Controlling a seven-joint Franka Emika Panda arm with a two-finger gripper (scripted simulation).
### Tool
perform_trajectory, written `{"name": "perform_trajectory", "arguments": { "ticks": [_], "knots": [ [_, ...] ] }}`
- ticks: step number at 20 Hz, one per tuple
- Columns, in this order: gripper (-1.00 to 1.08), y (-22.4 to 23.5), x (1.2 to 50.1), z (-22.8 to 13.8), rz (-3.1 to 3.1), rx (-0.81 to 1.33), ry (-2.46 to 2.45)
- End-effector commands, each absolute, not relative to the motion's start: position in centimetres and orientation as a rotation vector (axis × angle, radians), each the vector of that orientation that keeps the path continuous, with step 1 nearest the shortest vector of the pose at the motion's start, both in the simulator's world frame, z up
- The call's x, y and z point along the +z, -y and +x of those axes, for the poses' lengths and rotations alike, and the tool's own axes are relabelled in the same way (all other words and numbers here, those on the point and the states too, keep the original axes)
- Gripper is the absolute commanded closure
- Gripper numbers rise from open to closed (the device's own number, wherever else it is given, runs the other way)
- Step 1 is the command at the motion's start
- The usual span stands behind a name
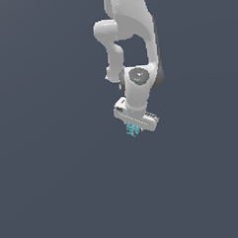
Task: Pick up the object and move it to a goal position.
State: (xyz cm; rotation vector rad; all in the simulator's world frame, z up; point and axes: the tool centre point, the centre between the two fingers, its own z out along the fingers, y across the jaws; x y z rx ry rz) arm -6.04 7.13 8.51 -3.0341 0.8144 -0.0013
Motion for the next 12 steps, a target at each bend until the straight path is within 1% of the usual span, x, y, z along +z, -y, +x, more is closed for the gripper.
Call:
{"name": "perform_trajectory", "arguments": {
  "ticks": [1,12],
  "knots": [
    [1.08,-7.6,9.8,-4.6,-3.034,-0.002,-0.815],
    [1.08,-9.4,15.2,1.9,-3.034,-0.001,-0.815]
  ]
}}
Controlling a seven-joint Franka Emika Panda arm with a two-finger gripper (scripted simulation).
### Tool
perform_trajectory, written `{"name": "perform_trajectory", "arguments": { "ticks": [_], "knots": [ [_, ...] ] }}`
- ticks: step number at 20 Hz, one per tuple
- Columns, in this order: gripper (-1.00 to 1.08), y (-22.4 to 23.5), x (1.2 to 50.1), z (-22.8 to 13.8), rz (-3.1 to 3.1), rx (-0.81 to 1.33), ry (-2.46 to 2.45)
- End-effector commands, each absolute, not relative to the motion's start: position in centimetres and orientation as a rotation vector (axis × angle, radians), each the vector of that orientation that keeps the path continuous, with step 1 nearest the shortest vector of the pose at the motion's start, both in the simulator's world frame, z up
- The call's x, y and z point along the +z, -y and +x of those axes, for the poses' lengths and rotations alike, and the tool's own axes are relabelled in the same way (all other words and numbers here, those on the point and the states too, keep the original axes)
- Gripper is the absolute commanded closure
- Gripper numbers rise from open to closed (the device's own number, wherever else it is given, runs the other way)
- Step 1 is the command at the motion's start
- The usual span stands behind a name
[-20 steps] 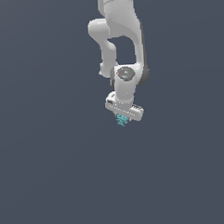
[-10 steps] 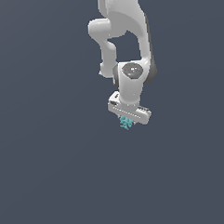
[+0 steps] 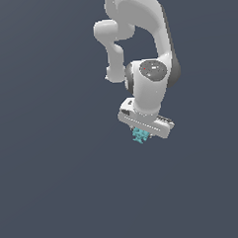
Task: Pick up the object and move it to a goal position.
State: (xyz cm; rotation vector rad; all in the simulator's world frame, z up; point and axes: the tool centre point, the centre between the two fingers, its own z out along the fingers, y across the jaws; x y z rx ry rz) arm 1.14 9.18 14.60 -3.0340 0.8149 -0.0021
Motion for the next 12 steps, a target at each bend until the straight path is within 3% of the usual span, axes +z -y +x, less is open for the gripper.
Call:
{"name": "perform_trajectory", "arguments": {
  "ticks": [1,12],
  "knots": [
    [1.08,-9.5,15.6,2.3,-3.034,-0.001,-0.815],
    [1.08,-10.2,17.6,5.0,-3.034,0.0,-0.815]
  ]
}}
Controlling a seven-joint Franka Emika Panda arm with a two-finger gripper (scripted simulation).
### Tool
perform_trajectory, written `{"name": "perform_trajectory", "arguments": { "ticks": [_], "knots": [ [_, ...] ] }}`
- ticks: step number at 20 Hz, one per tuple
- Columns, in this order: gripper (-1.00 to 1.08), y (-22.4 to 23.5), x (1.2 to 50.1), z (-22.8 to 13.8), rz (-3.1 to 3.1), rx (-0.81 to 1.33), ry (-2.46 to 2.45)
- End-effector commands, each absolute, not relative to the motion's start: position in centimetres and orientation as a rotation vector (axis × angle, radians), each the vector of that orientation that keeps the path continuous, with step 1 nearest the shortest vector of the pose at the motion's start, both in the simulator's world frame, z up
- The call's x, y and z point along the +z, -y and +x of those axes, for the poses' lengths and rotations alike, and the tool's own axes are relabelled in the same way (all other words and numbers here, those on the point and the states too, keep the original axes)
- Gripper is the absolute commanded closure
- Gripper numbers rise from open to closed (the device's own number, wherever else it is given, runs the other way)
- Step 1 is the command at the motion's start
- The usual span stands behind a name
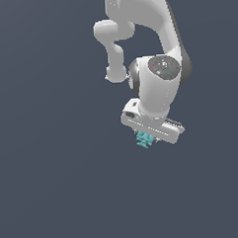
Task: Pick up the object and move it to a goal position.
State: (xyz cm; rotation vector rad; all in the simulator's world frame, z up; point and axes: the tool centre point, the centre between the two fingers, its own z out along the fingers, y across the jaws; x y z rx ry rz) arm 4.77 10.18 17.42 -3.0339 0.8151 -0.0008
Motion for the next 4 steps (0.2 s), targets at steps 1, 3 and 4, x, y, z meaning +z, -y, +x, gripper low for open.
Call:
{"name": "perform_trajectory", "arguments": {
  "ticks": [1,3,4],
  "knots": [
    [1.08,-10.25,17.62,5.09,-3.034,0.0,-0.815],
    [1.08,-10.27,17.68,5.18,-3.034,0.0,-0.815],
    [1.08,-10.27,17.68,5.19,-3.034,0.0,-0.815]
  ]
}}
